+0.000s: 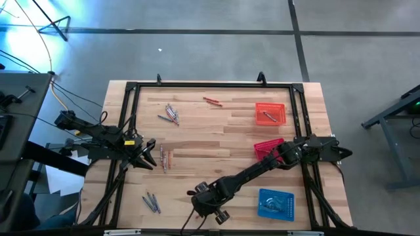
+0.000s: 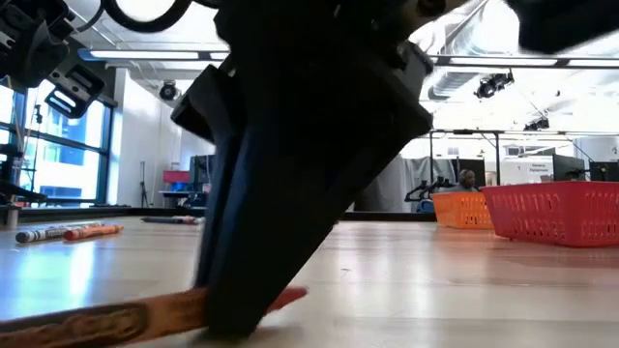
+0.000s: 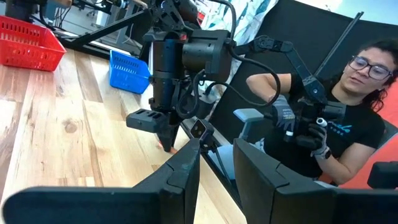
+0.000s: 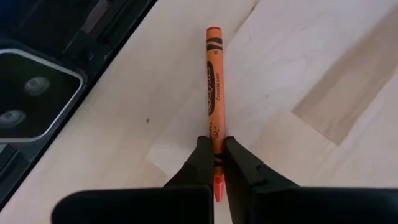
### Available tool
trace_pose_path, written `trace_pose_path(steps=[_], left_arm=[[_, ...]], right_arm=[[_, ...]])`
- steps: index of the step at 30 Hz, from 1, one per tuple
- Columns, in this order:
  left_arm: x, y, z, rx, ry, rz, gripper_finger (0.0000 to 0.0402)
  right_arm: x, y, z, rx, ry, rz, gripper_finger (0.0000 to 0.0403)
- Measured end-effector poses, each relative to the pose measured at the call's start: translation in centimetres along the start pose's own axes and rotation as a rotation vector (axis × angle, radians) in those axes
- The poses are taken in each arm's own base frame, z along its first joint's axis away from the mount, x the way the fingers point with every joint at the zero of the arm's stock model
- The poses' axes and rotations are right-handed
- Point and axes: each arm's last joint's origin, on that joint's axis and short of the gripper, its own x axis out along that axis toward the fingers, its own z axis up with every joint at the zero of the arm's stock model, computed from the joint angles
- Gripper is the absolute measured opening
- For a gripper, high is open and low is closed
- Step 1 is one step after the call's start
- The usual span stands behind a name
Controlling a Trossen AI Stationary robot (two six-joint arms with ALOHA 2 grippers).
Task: Sort crayons
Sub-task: Put the orange crayon into the red bin
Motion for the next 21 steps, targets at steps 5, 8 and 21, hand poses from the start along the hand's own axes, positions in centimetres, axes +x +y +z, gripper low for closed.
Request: trace_pose_path(steps=[5,8,21], left_arm=[[0.0,0.0,0.0,0.000,0.000,0.000,0.0086],[0.0,0.0,0.0,0.000,0.000,0.000,0.0086],[0.0,0.0,0.0,0.000,0.000,0.000,0.0086]], right_arm=[[-1.6,0.1,1.1,0.001,0.004,0.002,0.0001],[-2.3,0.1,1.3,0.015,0.020,0.004,0.0001],[-4.8,0.4,3.2,0.010,-0.041,0.000,0.0001]])
